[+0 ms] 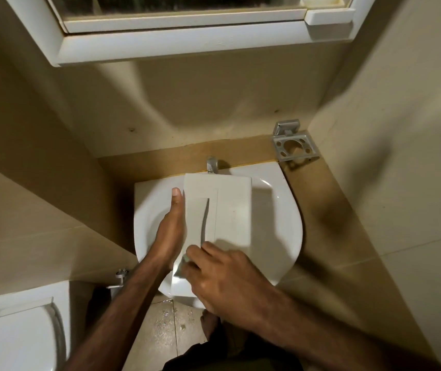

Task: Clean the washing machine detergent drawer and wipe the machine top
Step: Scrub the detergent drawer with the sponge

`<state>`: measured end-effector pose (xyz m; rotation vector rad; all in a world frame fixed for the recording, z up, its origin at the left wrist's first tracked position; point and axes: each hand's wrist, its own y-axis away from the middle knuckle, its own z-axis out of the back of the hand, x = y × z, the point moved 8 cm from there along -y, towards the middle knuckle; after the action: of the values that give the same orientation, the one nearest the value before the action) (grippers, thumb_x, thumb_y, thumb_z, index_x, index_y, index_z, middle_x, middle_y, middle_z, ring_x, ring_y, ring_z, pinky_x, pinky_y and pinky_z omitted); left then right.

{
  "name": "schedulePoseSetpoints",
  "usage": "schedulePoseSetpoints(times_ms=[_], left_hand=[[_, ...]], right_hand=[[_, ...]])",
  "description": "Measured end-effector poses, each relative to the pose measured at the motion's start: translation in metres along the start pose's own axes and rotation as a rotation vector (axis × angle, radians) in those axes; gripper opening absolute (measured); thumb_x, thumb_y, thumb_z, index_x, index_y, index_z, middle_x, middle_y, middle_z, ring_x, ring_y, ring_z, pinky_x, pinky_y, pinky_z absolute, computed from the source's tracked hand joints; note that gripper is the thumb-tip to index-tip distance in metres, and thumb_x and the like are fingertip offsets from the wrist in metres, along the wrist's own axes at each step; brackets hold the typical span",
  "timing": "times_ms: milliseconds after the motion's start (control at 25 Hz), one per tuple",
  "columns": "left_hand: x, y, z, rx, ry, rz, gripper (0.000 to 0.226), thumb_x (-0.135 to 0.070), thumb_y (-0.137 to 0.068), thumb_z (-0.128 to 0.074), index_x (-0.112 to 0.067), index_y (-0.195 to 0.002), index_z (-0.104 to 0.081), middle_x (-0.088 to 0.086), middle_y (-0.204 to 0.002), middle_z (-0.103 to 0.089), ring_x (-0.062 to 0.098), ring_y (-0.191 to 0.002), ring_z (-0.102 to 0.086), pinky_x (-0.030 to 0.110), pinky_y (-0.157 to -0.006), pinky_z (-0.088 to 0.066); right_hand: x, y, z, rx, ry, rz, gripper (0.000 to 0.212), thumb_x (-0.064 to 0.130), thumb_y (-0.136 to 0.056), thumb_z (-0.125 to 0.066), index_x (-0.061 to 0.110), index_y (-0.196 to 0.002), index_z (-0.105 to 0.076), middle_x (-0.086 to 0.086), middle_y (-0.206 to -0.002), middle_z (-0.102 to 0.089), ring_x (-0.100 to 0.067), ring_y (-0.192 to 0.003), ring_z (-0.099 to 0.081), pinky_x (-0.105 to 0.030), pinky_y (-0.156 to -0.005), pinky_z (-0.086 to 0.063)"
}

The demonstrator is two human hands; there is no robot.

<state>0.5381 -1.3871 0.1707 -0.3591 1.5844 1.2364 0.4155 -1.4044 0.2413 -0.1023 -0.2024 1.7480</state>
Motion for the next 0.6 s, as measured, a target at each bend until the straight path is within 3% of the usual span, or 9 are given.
schedulePoseSetpoints(times_ms=[120, 200, 280, 360, 440, 480, 520, 600], left_hand=[[-0.001, 0.004, -0.009, 0.045, 0.003, 0.001, 0.063, -0.069, -0.102, -0.024, -0.031, -0.111, -0.074, -0.014, -0.105, -0.079, 0.008, -0.106, -0.073, 0.03, -0.1, -0.05], [-0.007, 0.008, -0.018, 0.088, -0.007, -0.061, 0.06, -0.065, -0.103, -0.022, -0.032, -0.122, -0.069, -0.02, -0.119, -0.069, 0.005, -0.117, -0.063, 0.029, -0.111, -0.04], [-0.009, 0.009, -0.022, 0.075, -0.06, -0.106, 0.046, -0.052, -0.109, -0.016, -0.035, -0.129, -0.054, -0.028, -0.112, -0.053, -0.008, -0.103, -0.054, 0.017, -0.104, -0.029], [-0.009, 0.004, -0.027, 0.079, -0.078, -0.131, 0.037, -0.034, -0.115, -0.02, -0.034, -0.11, -0.057, -0.034, -0.094, -0.063, -0.016, -0.086, -0.06, 0.014, -0.099, -0.039], [0.002, -0.01, -0.023, 0.035, -0.075, -0.158, 0.034, -0.024, -0.115, -0.027, -0.035, -0.107, -0.057, -0.025, -0.091, -0.069, -0.012, -0.094, -0.063, 0.03, -0.102, -0.047], [0.004, -0.012, -0.021, 0.034, -0.087, -0.169, 0.035, -0.03, -0.115, -0.026, -0.037, -0.105, -0.058, -0.028, -0.088, -0.07, -0.016, -0.093, -0.063, 0.028, -0.101, -0.048], [0.004, -0.012, -0.019, 0.042, -0.103, -0.163, 0.039, -0.038, -0.114, -0.023, -0.04, -0.099, -0.059, -0.035, -0.079, -0.069, -0.023, -0.086, -0.061, 0.018, -0.094, -0.046], [-0.001, -0.004, -0.015, 0.06, -0.14, -0.138, 0.044, -0.051, -0.11, -0.022, -0.042, -0.093, -0.062, -0.042, -0.073, -0.067, -0.027, -0.076, -0.06, 0.005, -0.08, -0.041]], right_hand=[[-0.029, -0.011, 0.0, -0.016, 0.093, -0.124, 0.024, 0.018, -0.073, -0.084, 0.019, -0.094, -0.073, -0.003, -0.104, -0.068, -0.02, -0.087, -0.064, -0.032, -0.05, -0.05], [-0.075, -0.033, 0.015, -0.187, 0.204, -0.31, 0.024, 0.015, -0.078, -0.082, 0.018, -0.1, -0.072, -0.004, -0.104, -0.068, -0.02, -0.085, -0.064, -0.03, -0.049, -0.051], [-0.105, -0.049, 0.027, -0.372, 0.19, -0.465, 0.016, 0.014, -0.092, -0.071, 0.018, -0.107, -0.07, -0.004, -0.105, -0.066, -0.021, -0.087, -0.062, -0.03, -0.051, -0.051], [-0.099, -0.064, 0.017, -0.407, 0.119, -0.459, 0.022, 0.015, -0.103, -0.05, 0.017, -0.12, -0.063, -0.006, -0.112, -0.061, -0.024, -0.097, -0.06, -0.035, -0.06, -0.054], [-0.074, -0.07, 0.001, -0.326, 0.119, -0.333, 0.032, 0.019, -0.106, -0.04, 0.018, -0.131, -0.06, -0.003, -0.114, -0.058, -0.023, -0.1, -0.057, -0.037, -0.064, -0.054], [-0.074, -0.068, 0.001, -0.305, 0.142, -0.299, 0.032, 0.021, -0.105, -0.044, 0.02, -0.131, -0.063, -0.001, -0.113, -0.059, -0.022, -0.098, -0.057, -0.035, -0.061, -0.053], [-0.085, -0.062, 0.007, -0.308, 0.156, -0.312, 0.031, 0.021, -0.101, -0.05, 0.022, -0.128, -0.066, 0.0, -0.112, -0.062, -0.021, -0.097, -0.059, -0.033, -0.057, -0.053], [-0.128, -0.043, 0.018, -0.298, 0.188, -0.476, 0.03, 0.016, -0.093, -0.064, 0.02, -0.123, -0.069, -0.004, -0.113, -0.064, -0.023, -0.093, -0.062, -0.031, -0.052, -0.052]])
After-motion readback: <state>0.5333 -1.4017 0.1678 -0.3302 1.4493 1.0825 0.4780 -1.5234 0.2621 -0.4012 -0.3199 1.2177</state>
